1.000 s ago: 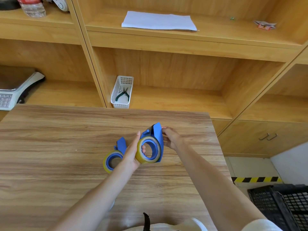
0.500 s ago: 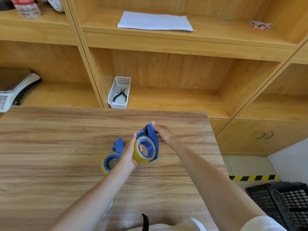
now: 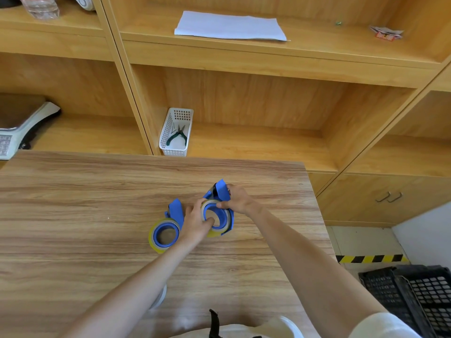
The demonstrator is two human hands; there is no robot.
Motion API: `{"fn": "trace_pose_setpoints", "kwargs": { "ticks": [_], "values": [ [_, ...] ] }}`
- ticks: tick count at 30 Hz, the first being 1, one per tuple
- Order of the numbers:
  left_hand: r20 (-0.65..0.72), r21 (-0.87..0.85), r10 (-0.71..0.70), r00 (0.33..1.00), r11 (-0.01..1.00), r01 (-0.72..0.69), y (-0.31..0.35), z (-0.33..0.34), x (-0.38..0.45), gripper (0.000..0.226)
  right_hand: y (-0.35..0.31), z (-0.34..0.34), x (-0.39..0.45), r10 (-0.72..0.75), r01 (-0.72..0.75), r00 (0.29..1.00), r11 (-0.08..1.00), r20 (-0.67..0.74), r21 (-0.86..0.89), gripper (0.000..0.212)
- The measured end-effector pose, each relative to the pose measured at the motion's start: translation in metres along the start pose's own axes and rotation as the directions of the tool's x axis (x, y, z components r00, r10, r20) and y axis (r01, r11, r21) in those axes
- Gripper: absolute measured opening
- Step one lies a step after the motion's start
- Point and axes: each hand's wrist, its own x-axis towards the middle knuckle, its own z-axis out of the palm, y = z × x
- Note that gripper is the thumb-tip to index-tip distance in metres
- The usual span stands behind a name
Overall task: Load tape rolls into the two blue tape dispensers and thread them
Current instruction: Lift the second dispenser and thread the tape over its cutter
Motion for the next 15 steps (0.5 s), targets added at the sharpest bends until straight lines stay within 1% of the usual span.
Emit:
{"fn": "trace_pose_setpoints", "kwargs": {
  "ticks": [2,4,6,7,8,10,11,13,15],
  "values": [
    [0.017,0.170,0.057,0.998,0.984,-0.059,-0.007,0.001,0.001,0.060,0.000,0.003,-0.001,0.003,-0.005,1.000,0.998,-0.024,-0.066,0.060],
    [0.068,0.345,0.071,0.995,0.934,-0.091,-0.010,0.000,-0.001,0.057,0.001,0.007,-0.004,0.026,-0.028,0.999,0.994,-0.019,-0.103,0.057],
    [0.093,0.547,0.099,0.991,0.827,-0.134,-0.012,-0.001,-0.003,0.053,0.003,0.012,-0.006,0.057,-0.057,0.998,0.986,-0.009,-0.158,0.059],
    [0.095,0.644,0.125,0.988,0.749,-0.156,-0.012,-0.002,-0.004,0.051,0.004,0.014,-0.007,0.065,-0.065,0.998,0.980,-0.007,-0.188,0.061],
    [0.099,0.724,0.155,0.983,0.667,-0.178,-0.013,-0.003,-0.003,0.051,0.005,0.018,-0.009,0.070,-0.070,0.998,0.977,-0.003,-0.202,0.068],
    [0.125,0.825,0.204,0.971,0.523,-0.216,-0.016,-0.002,-0.002,0.051,0.010,0.027,-0.014,0.093,-0.093,0.996,0.976,-0.005,-0.199,0.090],
    [0.149,0.855,0.217,0.965,0.463,-0.236,-0.019,-0.001,-0.002,0.052,0.012,0.031,-0.017,0.099,-0.098,0.995,0.976,-0.006,-0.193,0.096],
    [0.199,0.885,0.222,0.954,0.377,-0.272,-0.026,0.002,-0.001,0.057,0.016,0.041,-0.021,0.104,-0.104,0.995,0.974,-0.011,-0.202,0.101],
    [0.228,0.900,0.204,0.952,0.329,-0.286,-0.033,0.005,0.000,0.059,0.019,0.048,-0.023,0.098,-0.100,0.995,0.968,-0.022,-0.232,0.101]
  ]
}}
